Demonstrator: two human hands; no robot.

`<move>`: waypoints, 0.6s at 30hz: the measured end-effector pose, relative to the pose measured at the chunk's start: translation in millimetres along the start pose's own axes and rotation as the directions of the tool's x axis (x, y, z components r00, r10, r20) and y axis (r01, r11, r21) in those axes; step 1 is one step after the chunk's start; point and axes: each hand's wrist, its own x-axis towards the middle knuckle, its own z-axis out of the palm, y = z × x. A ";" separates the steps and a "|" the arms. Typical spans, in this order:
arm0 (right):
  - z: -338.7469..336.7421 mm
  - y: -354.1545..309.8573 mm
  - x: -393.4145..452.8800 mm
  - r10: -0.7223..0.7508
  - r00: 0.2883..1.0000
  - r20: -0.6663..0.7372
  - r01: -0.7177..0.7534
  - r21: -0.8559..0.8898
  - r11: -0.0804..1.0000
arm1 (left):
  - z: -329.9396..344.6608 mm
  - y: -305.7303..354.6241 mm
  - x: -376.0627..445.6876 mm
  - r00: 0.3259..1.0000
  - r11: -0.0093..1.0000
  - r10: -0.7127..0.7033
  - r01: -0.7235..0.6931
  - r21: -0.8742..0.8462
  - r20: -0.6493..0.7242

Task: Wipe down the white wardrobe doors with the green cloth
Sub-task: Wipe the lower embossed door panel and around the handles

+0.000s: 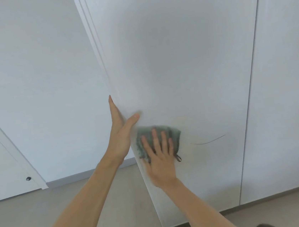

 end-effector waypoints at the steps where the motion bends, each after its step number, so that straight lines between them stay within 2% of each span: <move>1: 4.3 -4.1 -8.3 -0.145 0.988 0.055 0.146 -0.018 0.989 | -1.7 0.7 -0.3 1.000 1.000 0.002 -0.002 0.009 0.003; 3: 0.5 6.4 -7.5 -0.273 0.956 0.105 0.274 0.006 0.962 | -3.7 2.2 1.2 1.000 1.000 -0.003 0.003 0.018 0.024; 5: -11.0 35.7 -2.9 -0.283 0.953 0.113 0.282 0.021 0.959 | -2.9 -0.8 2.0 1.000 1.000 0.012 -0.012 0.021 0.012; 7: -24.1 74.8 -1.5 -0.091 0.996 0.023 0.090 0.039 0.995 | 1.7 -1.6 1.3 1.000 1.000 0.030 -0.030 0.010 -0.006; 8: -31.1 94.0 -0.2 0.089 0.995 -0.037 -0.085 0.099 0.991 | 5.0 -2.3 0.9 0.999 0.999 0.041 -0.041 0.003 -0.020; 9: -37.6 109.7 1.7 0.321 0.943 -0.084 -0.296 0.220 0.929 | 6.2 -3.4 1.1 0.998 0.999 0.049 -0.049 -0.001 -0.029; 10: -44.4 123.9 4.3 0.553 0.828 -0.096 -0.484 0.377 0.790 | 7.8 -4.7 1.4 0.998 0.999 0.050 -0.050 -0.006 -0.030; 11: -50.5 136.1 8.8 0.738 0.669 -0.085 -0.602 0.520 0.606 | 9.0 -4.9 2.1 0.998 0.999 0.052 -0.052 -0.011 -0.027; 12: -56.5 143.7 14.1 0.850 0.523 -0.059 -0.639 0.632 0.437 | 8.7 -4.4 2.3 0.998 0.998 0.054 -0.054 -0.013 -0.018; 13: -60.7 147.8 18.3 0.904 0.425 -0.048 -0.642 0.688 0.339 | 8.4 -4.7 2.5 0.999 0.998 0.053 -0.053 -0.016 -0.010; 14: -62.7 148.6 21.0 0.923 0.382 -0.046 -0.642 0.705 0.301 | 8.5 -5.1 2.6 0.999 0.999 0.048 -0.048 -0.021 -0.005; 16: -57.5 133.1 22.7 0.918 0.390 -0.074 -0.666 0.666 0.336 | 9.1 -2.9 0.5 0.999 0.999 0.048 -0.048 -0.019 -0.014; 18: -38.3 97.1 16.2 0.871 0.483 -0.089 -0.707 0.548 0.448 | 9.6 -2.6 -0.5 0.999 0.999 0.047 -0.047 -0.018 -0.023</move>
